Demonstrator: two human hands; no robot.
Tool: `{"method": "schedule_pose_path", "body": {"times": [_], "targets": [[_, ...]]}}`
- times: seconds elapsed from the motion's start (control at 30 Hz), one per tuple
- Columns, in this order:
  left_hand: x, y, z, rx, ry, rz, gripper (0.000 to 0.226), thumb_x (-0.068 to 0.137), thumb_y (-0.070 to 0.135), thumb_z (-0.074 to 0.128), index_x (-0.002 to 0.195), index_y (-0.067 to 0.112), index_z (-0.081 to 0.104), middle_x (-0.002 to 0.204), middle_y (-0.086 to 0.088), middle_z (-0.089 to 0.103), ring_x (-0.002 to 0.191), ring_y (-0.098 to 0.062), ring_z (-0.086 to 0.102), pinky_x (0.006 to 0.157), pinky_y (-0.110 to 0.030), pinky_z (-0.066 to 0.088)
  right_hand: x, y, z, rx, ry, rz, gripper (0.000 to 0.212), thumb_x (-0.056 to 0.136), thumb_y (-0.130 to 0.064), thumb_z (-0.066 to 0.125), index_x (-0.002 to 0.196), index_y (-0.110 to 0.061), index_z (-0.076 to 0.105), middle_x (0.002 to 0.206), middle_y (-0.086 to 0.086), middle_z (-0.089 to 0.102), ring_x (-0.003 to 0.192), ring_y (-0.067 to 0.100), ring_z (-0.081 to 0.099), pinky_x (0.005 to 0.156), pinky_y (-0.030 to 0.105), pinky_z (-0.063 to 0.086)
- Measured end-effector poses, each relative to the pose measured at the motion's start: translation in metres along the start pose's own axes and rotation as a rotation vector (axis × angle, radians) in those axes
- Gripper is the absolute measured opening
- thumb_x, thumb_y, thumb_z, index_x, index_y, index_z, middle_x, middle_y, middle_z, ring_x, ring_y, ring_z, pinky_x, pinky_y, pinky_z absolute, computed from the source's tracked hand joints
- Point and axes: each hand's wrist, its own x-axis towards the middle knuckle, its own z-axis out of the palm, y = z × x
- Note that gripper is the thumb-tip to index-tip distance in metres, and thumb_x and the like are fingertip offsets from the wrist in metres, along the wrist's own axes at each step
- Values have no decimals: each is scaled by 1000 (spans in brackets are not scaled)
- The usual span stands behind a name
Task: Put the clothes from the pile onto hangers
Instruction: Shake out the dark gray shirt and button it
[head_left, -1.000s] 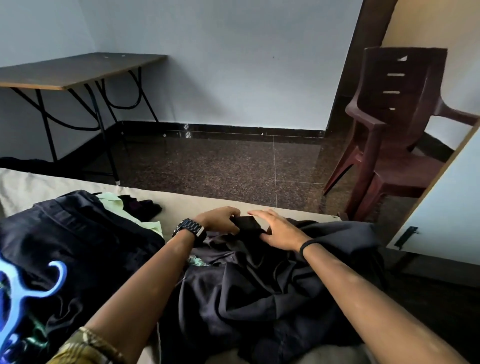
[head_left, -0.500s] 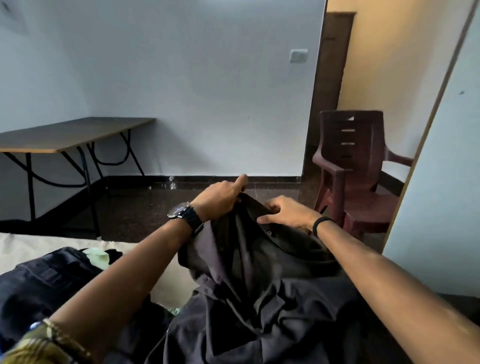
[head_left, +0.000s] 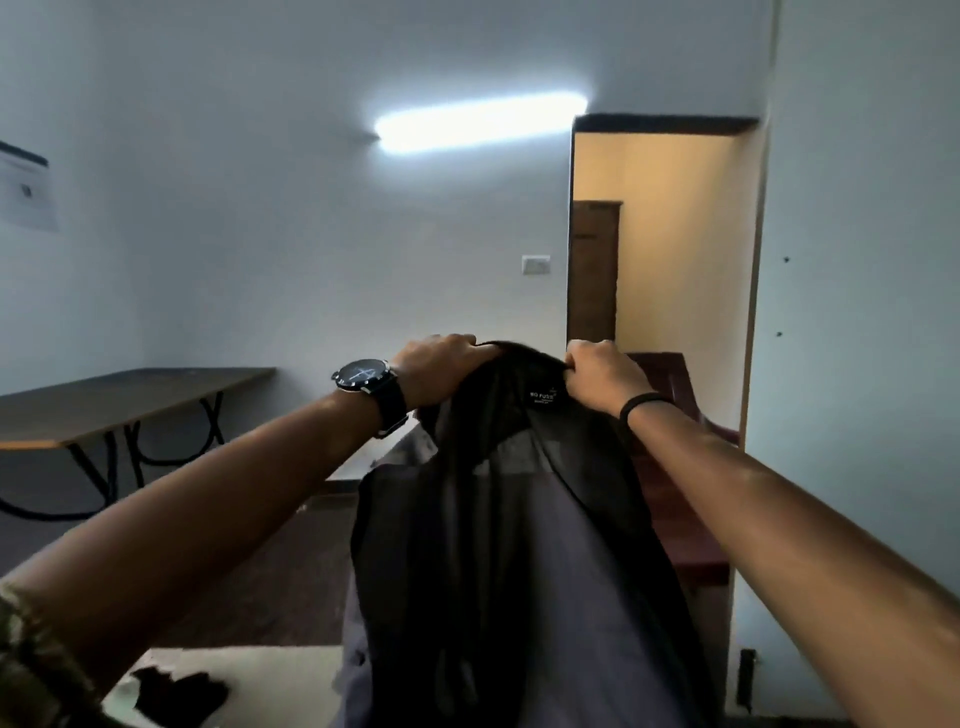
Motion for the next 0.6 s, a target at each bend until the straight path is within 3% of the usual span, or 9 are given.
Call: {"method": "schedule_pose_path", "body": {"times": [0.1, 0.23, 0.3, 0.37, 0.43, 0.5, 0.57, 0.6], "targets": [[15, -11, -29, -10, -7, -32, 52, 95, 15, 38, 144, 33, 35, 107, -14, 58, 98, -38, 61, 67, -38, 46, 3, 17, -28, 1, -11, 72, 27, 89, -15, 50, 113, -6, 59, 119, 20, 57, 106, 37, 59, 81, 37, 48], [33, -16, -69, 24, 36, -102, 52, 95, 20, 40, 143, 39, 33, 108, -14, 58, 98, -37, 61, 74, -43, 52, 6, 27, -60, -14, 160, 90, 19, 88, -12, 50, 105, -5, 52, 112, 21, 57, 101, 39, 58, 72, 35, 42], [42, -15, -88, -2, 25, -174, 55, 94, 15, 37, 143, 38, 33, 110, -15, 61, 85, -34, 64, 69, -39, 52, 11, 27, -81, 23, 198, 103, 24, 88, -9, 52, 110, -5, 46, 112, 22, 56, 102, 41, 57, 75, 38, 43], [49, -20, -111, -115, -49, -285, 56, 92, 12, 35, 143, 35, 31, 112, -19, 61, 68, -30, 63, 66, -36, 54, 17, 31, -103, 124, 137, 103, 32, 86, -4, 54, 114, -7, 38, 110, 18, 54, 101, 39, 56, 78, 42, 45], [50, -26, -134, -233, -193, -379, 52, 94, 13, 37, 145, 22, 31, 111, -24, 62, 71, -32, 64, 71, -41, 58, 20, 37, -123, 215, 101, 34, 31, 86, -1, 54, 110, -11, 38, 98, 13, 55, 90, 32, 56, 72, 40, 46], [51, -31, -151, -326, -285, -452, 36, 94, 10, 39, 129, 4, 46, 96, -22, 65, 68, -30, 62, 64, -39, 58, 19, 38, -140, 226, 166, -69, 20, 86, 6, 47, 96, -12, 45, 85, 10, 55, 80, 28, 54, 66, 36, 45], [54, -36, -162, -411, -216, -527, 19, 91, 3, 39, 100, 1, 55, 72, -14, 58, 53, -22, 51, 46, -26, 46, 19, 35, -154, 224, 235, -147, 29, 84, 13, 42, 78, -12, 55, 83, 6, 57, 83, 25, 55, 73, 36, 47], [55, -41, -166, -435, -165, -569, 17, 87, -1, 38, 89, 0, 55, 64, -13, 52, 49, -20, 45, 44, -23, 39, 19, 33, -160, 206, 237, -157, 34, 84, 14, 42, 75, -13, 60, 85, 3, 59, 87, 23, 55, 79, 36, 47]]}}
